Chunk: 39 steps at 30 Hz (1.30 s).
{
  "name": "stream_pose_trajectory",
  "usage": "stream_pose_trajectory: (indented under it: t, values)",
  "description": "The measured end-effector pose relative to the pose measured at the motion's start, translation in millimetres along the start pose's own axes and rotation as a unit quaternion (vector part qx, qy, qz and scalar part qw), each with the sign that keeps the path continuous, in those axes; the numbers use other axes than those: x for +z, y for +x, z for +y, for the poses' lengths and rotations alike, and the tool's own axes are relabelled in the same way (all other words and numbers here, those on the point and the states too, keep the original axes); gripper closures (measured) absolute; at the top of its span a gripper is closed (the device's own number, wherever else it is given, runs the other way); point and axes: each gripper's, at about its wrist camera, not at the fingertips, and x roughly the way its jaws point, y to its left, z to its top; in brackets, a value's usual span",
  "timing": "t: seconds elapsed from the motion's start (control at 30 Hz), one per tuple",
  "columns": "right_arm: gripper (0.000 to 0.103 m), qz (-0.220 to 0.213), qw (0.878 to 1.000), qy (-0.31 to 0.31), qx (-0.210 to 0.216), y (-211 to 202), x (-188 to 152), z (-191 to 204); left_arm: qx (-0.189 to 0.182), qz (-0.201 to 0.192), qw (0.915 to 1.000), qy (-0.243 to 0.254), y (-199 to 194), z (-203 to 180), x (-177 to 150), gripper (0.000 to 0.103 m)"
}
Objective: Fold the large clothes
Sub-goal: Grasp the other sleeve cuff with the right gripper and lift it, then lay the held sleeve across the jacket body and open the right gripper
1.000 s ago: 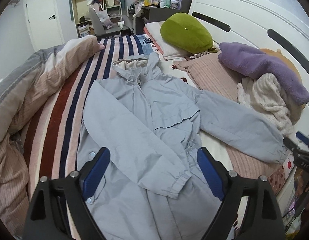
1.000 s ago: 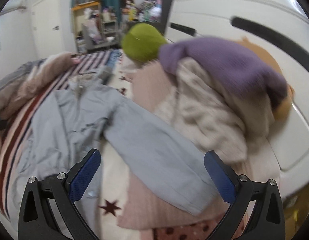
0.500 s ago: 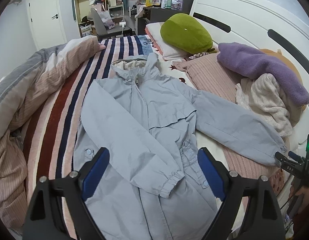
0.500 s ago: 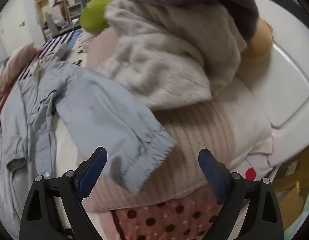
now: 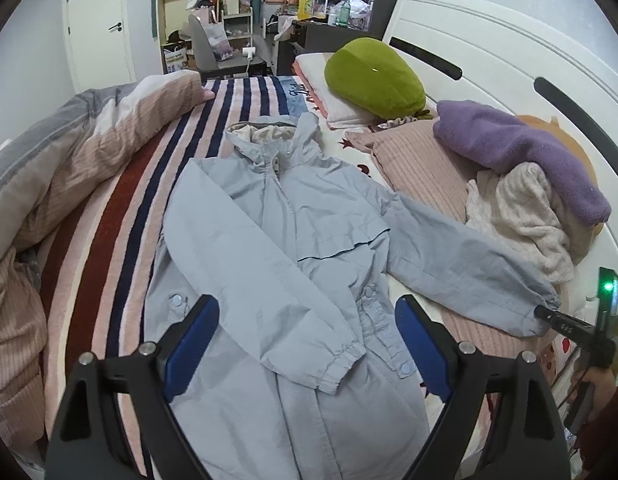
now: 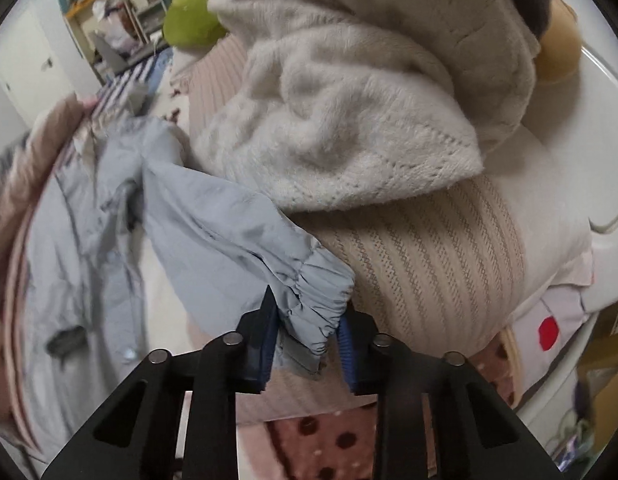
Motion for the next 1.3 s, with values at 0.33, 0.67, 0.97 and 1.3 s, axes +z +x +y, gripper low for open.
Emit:
stream_pose_trajectory:
  t: [0.33, 0.67, 0.97, 1.3]
  values:
    - [0.086, -0.041, 0.990, -0.057, 0.120, -58.0, 20.0, 72.7, 0.018, -0.009, 0.9993, -0.033, -14.1, 44.3, -11.2, 0.016]
    - [0.098, -0.076, 0.942, -0.212, 0.248, -83.1, 43.0, 232.8, 0.045, -0.024, 0.9958, -0.076, -38.6, 102.7, -27.6, 0.016]
    - [0.101, 0.004, 0.893, -0.305, 0.331, -41.0, -18.6, 378.4, 0.075, -0.030, 0.9890, -0.125, -62.5, 166.8, -54.8, 0.016]
    - [0.101, 0.082, 0.856, -0.410, 0.305, 13.9, -97.0, 457.8, 0.090, -0.024, 0.9836, -0.155, -73.1, 219.4, -86.0, 0.016]
